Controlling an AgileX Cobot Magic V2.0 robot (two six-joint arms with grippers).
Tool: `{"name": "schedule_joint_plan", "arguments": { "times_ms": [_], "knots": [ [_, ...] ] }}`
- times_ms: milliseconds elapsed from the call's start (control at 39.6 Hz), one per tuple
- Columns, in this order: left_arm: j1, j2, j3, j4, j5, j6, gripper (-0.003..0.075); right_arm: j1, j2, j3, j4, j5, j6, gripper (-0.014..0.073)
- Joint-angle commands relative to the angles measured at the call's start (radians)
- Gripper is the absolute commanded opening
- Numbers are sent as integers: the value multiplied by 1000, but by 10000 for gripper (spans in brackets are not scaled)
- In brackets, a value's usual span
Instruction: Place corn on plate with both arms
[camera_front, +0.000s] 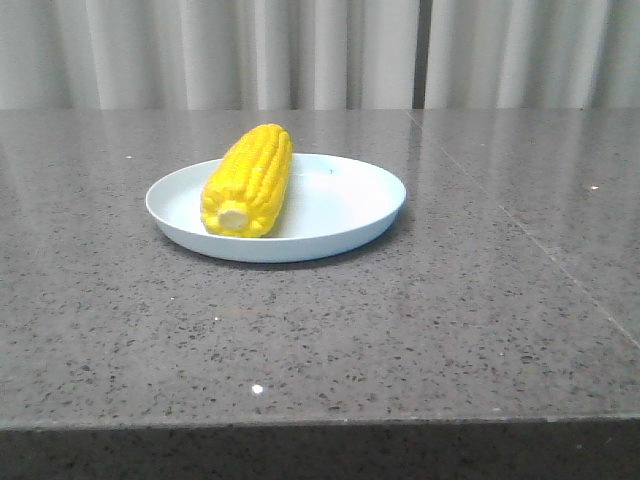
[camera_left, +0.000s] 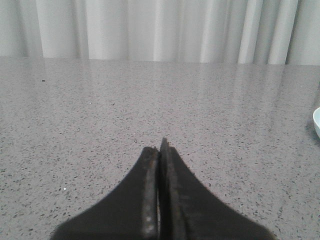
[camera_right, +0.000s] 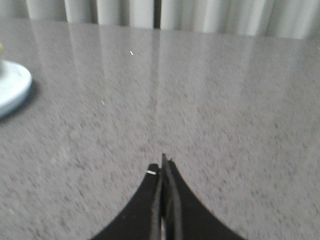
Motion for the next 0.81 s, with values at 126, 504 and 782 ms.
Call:
{"name": "schedule_joint_plan", "arguments": {
  "times_ms": [126, 504, 782],
  "knots": [
    [1, -23, 4, -9, -88, -4, -20, -70, -97, 86, 91, -92, -57, -121],
    [1, -22, 4, -9, -88, -4, -20, -77, -135, 84, 99, -24, -57, -121],
    [1, -22, 4, -9, -88, -4, -20, -77, -135, 84, 99, -23, -57, -121]
  ]
}}
